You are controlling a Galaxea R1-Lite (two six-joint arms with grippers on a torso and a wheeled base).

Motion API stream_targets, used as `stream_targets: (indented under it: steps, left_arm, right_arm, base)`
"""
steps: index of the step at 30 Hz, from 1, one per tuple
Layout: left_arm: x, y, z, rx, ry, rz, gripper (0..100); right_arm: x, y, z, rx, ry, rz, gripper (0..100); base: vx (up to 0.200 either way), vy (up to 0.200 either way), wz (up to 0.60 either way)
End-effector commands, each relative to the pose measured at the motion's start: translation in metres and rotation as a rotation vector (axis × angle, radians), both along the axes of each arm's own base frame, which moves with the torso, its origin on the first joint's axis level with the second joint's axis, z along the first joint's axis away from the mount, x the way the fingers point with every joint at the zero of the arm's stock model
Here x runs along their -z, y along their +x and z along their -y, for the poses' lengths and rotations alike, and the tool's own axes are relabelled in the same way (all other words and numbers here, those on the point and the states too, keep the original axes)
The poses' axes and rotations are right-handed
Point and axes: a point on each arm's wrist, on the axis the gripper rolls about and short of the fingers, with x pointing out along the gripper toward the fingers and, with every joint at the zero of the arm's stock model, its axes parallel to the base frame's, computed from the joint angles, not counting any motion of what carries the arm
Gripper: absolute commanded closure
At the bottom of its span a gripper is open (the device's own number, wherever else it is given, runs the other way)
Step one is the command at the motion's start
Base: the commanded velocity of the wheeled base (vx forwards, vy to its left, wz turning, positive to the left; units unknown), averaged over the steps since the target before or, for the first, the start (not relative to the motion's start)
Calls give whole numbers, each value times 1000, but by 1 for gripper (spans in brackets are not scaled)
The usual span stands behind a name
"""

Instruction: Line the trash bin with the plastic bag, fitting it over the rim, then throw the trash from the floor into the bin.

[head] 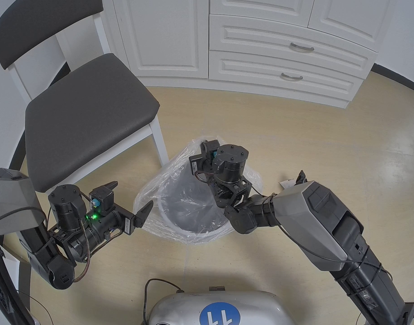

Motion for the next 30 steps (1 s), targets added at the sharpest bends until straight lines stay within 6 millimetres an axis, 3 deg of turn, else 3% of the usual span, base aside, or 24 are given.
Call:
stream_targets:
  steps: [1,6,7,12,16,25,30]
  left_arm:
    - [0,-3,6,20,2,-1,0]
    - [3,-8,11,45,8,-18,0]
    - [4,-8,12,46,9,-19,0]
    - [8,-8,15,56,16,-33,0]
    - [17,-4,16,51,26,-59,0]
    - [18,-1,15,45,23,-57,0]
    - [22,1,16,45,26,-68,0]
  right_arm:
    - [2,-1,0,-7,65,72,100]
    - [-9,-6,-2,-10,117,146,100]
    - [-7,-6,-2,-9,115,145,0]
    - [0,-9,-7,-7,105,135,0]
    - [-9,-17,-9,-8,72,134,0]
    - [-37,-86,37,-39,-181,-55,0]
    - [-37,-122,66,-62,-247,-130,0]
  base:
    - [0,0,0]
    - [0,0,0]
    - [0,0,0]
    - [0,0,0]
    - [0,0,0]
    - [0,0,0]
    - [0,0,0]
